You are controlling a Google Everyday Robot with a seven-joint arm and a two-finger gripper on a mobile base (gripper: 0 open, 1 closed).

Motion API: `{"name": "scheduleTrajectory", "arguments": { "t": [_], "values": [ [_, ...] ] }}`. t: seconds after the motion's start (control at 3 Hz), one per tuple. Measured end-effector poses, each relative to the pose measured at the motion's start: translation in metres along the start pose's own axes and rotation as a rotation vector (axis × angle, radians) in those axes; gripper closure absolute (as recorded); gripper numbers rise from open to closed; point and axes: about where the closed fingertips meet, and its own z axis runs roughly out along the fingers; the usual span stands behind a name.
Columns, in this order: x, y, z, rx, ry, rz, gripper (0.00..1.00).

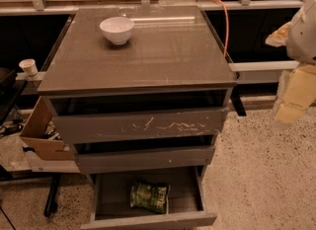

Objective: Pick green jalapeno chip bag from bottom drawer and place on counter

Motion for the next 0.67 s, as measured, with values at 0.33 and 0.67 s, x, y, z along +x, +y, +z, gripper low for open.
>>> {"name": "scheduleTrajectory", "arguments": {
  "t": [0.33,0.67],
  "values": [
    [0.0,0.001,0.002,-0.001,-0.005,0.004,0.03],
    [-0.002,0.012,0.018,-0.008,-0.039,0.032,0.26]
  ]
}}
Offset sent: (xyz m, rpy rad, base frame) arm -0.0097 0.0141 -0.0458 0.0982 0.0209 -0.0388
